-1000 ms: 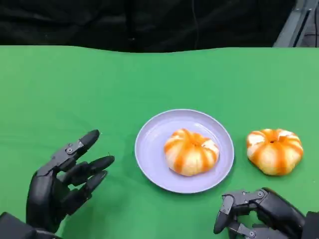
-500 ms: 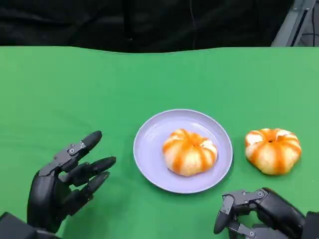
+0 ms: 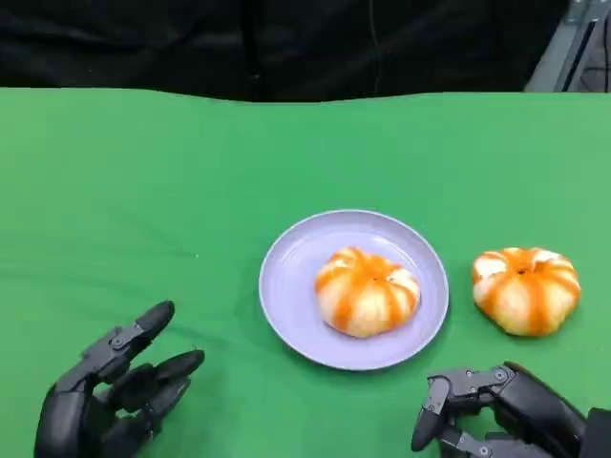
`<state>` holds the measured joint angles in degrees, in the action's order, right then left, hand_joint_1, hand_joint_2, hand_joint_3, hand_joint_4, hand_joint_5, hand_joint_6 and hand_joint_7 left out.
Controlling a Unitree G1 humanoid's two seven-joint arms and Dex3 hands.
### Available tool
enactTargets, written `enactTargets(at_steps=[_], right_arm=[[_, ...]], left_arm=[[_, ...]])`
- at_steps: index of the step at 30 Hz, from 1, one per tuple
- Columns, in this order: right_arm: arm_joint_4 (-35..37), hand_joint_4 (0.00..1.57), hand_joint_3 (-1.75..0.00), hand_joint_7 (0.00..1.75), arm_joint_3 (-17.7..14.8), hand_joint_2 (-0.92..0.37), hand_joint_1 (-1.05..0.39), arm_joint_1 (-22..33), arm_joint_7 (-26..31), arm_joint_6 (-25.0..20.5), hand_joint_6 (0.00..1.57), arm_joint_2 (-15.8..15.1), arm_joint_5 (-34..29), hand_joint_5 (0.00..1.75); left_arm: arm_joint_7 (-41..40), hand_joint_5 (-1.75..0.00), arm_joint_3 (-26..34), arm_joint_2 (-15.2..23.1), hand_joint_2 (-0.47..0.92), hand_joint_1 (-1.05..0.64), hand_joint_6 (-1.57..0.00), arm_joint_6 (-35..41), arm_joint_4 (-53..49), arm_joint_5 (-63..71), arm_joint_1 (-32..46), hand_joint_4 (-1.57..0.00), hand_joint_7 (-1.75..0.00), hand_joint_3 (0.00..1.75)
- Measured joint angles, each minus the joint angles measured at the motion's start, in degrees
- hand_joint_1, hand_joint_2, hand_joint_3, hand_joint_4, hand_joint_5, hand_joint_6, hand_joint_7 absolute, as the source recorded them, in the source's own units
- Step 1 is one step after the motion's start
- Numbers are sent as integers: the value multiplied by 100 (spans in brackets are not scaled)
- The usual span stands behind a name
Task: Grasp the bread from the table and place it into the plate.
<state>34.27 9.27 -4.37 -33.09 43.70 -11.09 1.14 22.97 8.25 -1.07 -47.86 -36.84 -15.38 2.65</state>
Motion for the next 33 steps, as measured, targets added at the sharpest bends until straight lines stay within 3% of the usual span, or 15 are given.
enactTargets(at_steps=[9,33], right_arm=[[-8,70,-47,107,-1,-92,-6,21,-2,1,79,-5,15,157],[-16,70,-47,108,-3,-92,-6,24,-49,1,79,-11,17,158]], left_arm=[[-50,-1,-180,-47,92,-39,-78,19,251,307,359,-99,-2,7],[23,-1,-249,-76,92,-40,-78,17,287,256,417,-100,0,9]])
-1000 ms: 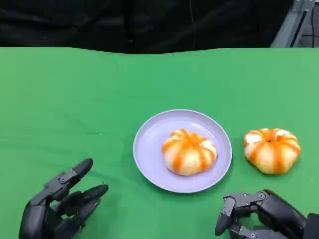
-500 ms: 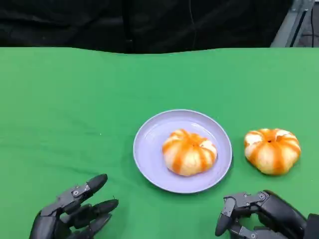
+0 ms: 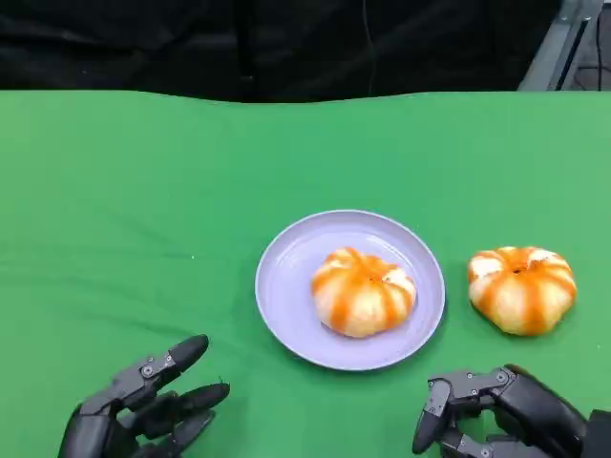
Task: Grasp the bread from the table and place it into the plate.
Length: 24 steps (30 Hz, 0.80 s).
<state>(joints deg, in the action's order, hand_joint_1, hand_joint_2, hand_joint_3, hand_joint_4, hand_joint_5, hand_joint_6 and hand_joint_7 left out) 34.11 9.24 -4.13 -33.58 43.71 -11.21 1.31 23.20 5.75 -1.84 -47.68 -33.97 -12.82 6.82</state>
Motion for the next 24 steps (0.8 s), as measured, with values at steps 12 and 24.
enactTargets(at_steps=[12,24], right_arm=[[0,70,-48,108,-1,-92,-5,0,-2,0,79,-1,1,158],[0,70,-48,107,-1,-92,-6,-1,0,0,79,-1,1,158]], left_arm=[[-1,-1,4,-4,92,-40,-77,8,-1,14,-2,-100,0,11],[0,-1,5,-4,92,-40,-77,47,-2,2,-44,-100,0,10]])
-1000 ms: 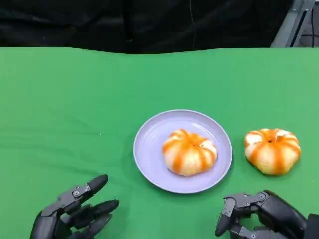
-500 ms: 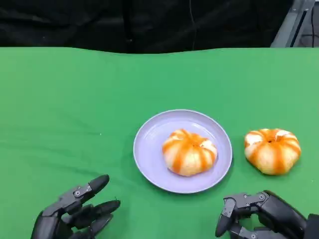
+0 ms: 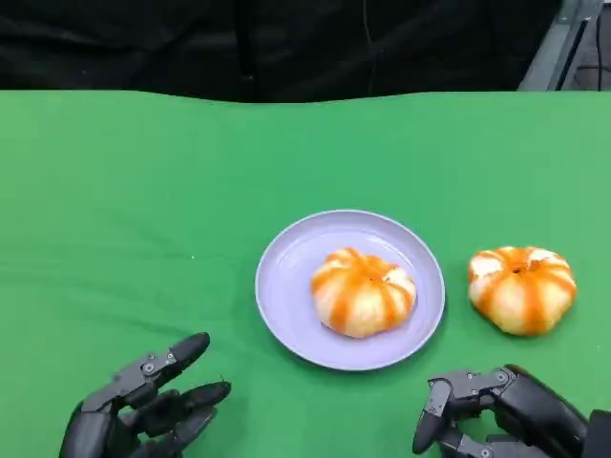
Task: Grasp the bread from the table and place it into the plate.
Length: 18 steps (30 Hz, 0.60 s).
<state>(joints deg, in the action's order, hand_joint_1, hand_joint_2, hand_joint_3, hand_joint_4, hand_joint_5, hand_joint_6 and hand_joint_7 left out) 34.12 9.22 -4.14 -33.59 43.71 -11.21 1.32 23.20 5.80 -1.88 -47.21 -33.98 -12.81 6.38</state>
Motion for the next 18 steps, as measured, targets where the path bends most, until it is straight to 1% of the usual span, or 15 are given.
enactTargets(at_steps=[18], right_arm=[[39,70,-48,107,0,-92,-5,-5,-2,44,79,0,1,157]], left_arm=[[7,0,-4,0,92,-39,-78,58,0,-1,-6,-100,0,9]])
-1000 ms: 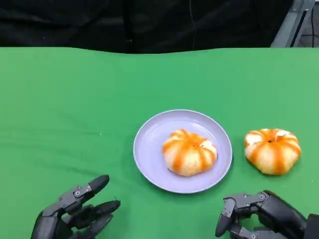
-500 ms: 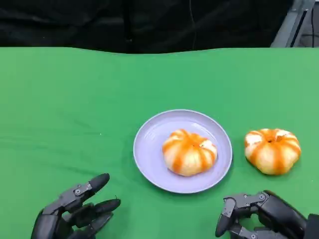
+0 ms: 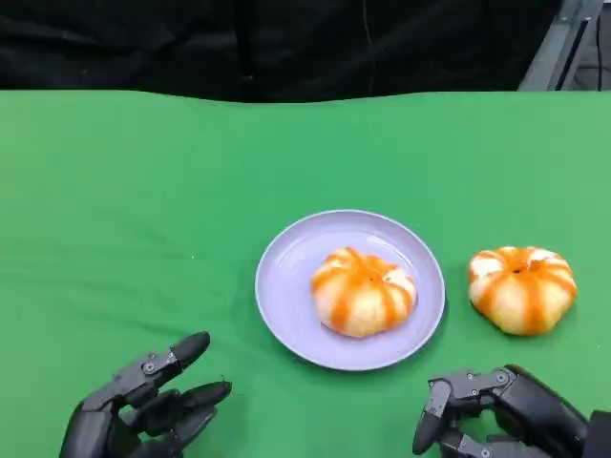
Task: Grasp the bread from the table and place it into the plate.
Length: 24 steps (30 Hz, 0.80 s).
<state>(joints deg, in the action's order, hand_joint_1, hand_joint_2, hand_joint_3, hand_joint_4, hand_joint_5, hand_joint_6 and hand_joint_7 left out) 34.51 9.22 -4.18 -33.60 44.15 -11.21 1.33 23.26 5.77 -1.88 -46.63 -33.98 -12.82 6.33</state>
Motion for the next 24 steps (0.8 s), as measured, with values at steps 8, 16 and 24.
enactTargets(at_steps=[8,16,24], right_arm=[[7,70,-48,107,0,-92,-5,-1,0,0,79,0,0,157],[8,70,-49,107,0,-92,-5,-2,1,0,79,0,0,158],[5,69,-49,108,0,-92,-5,-2,2,0,78,-1,-1,159]], left_arm=[[4,0,-2,0,92,-39,-78,22,0,0,0,-101,0,9],[4,0,-8,0,92,-41,-78,45,6,7,0,-101,0,9],[4,0,-66,0,92,-41,-78,107,32,20,2,-101,0,9]])
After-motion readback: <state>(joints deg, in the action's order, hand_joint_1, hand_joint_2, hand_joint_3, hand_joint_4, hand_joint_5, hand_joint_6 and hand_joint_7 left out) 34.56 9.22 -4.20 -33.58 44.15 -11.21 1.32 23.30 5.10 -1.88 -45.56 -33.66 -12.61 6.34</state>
